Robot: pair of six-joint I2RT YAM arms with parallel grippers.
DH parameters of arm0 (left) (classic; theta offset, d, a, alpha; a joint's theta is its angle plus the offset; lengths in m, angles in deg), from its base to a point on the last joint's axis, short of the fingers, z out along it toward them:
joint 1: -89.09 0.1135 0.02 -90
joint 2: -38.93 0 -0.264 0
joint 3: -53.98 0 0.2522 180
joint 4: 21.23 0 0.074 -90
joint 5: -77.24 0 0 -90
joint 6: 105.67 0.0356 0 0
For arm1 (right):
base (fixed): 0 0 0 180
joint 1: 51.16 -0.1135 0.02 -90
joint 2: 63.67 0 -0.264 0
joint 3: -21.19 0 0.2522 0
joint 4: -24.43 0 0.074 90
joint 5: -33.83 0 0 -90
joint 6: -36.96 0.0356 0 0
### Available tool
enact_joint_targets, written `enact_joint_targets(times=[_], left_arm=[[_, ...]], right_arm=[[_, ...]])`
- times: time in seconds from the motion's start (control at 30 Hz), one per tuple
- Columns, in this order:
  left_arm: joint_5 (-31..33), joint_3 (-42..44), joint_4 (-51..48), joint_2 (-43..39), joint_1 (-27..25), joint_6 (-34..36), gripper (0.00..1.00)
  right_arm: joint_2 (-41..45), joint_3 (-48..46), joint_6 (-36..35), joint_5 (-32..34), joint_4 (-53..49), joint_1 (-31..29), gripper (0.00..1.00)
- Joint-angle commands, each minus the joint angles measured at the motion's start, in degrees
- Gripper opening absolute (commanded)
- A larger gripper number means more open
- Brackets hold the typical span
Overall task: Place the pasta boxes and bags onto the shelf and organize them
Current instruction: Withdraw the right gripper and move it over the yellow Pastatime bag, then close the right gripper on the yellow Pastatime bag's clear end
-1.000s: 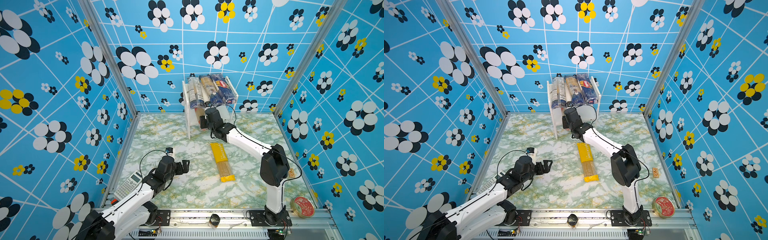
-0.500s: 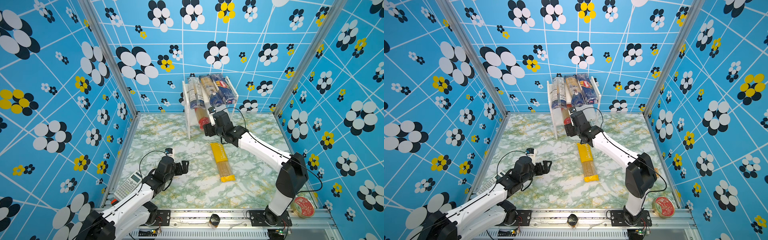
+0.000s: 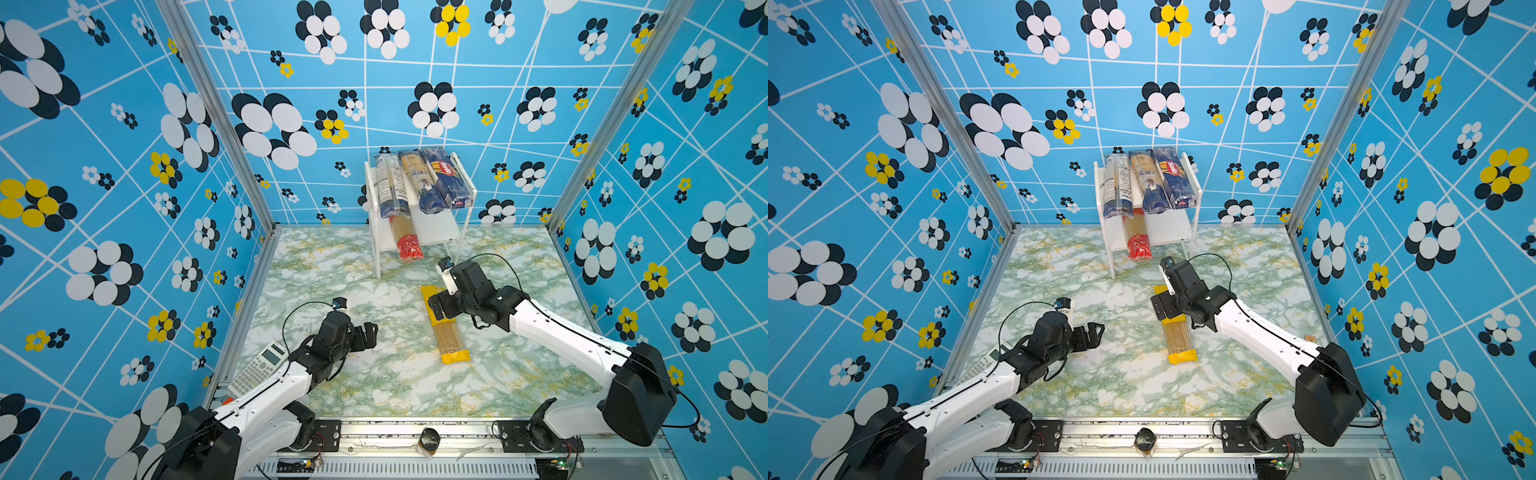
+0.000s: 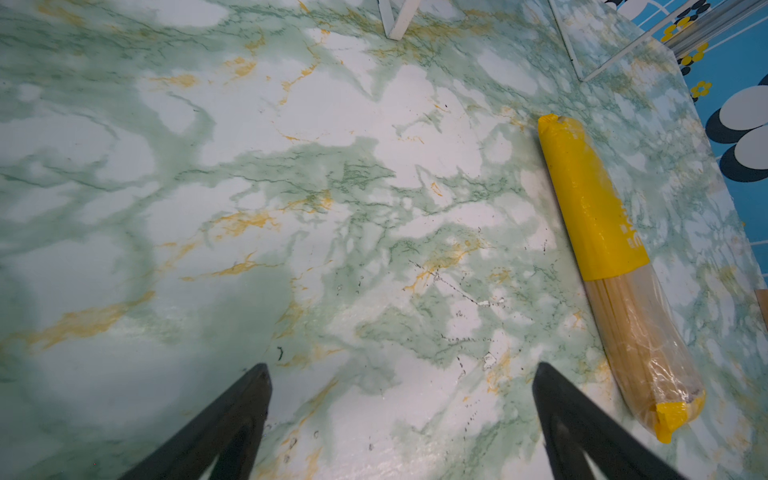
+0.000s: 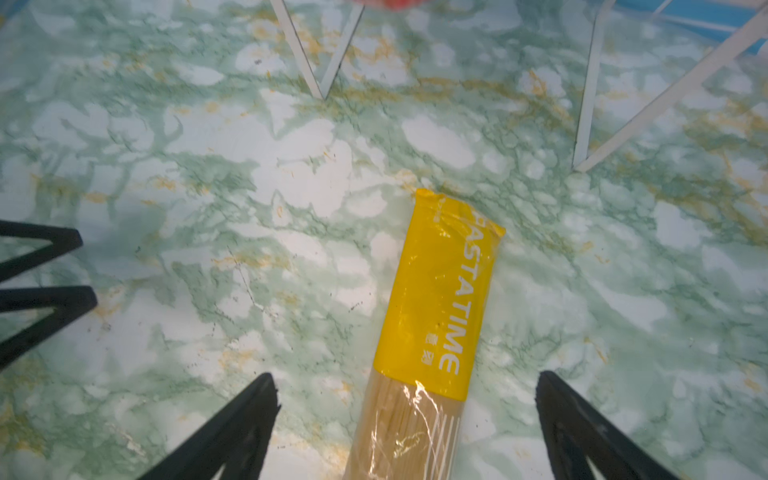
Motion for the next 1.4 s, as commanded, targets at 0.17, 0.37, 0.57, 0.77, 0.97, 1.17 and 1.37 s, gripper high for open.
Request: enact_joint_targets(times=[0.17,0.37,0.57,0.77,0.97,1.17,1.37], left_arm=[[-1.8,-1.9,1.1,0.6,0.5,0.8,0.99],[-1.3,-2.5,-0.8,-0.1,0.4,0.9,0.99],[-1.5,-2.5,-0.7,-0.2,0.3,-0.9,0.99],[-0.5,-2.4,-1.0,-0.8,0.3,-1.9,0.99],[-0.5,-2.3,-0.7,-0.6,0.2,-2.8,0.99],[-0.4,-2.0,0.5,-0.1,0.0,-3.1,0.99],[-1.1,-1.7,2.1,1.5,-0.1,-3.1,0.99]], right_arm=[[1.9,-16.4,10.1,0.2,8.2,0.0,0.99],[1.3,-21.5,12.9,-0.1,12.2,-0.6,0.99],[1.9,-25.2,15.2,0.4,16.6,-2.3,0.99],[1.1,-25.9,15.7,1.1,15.1,-5.7,0.99],[1.8,-28.5,19.2,1.2,14.8,-8.3,0.93],[4.9,-31.7,21.8,1.6,14.5,-9.6,0.94],[4.4,-32.0,22.2,2.9,13.2,-9.8,0.87]])
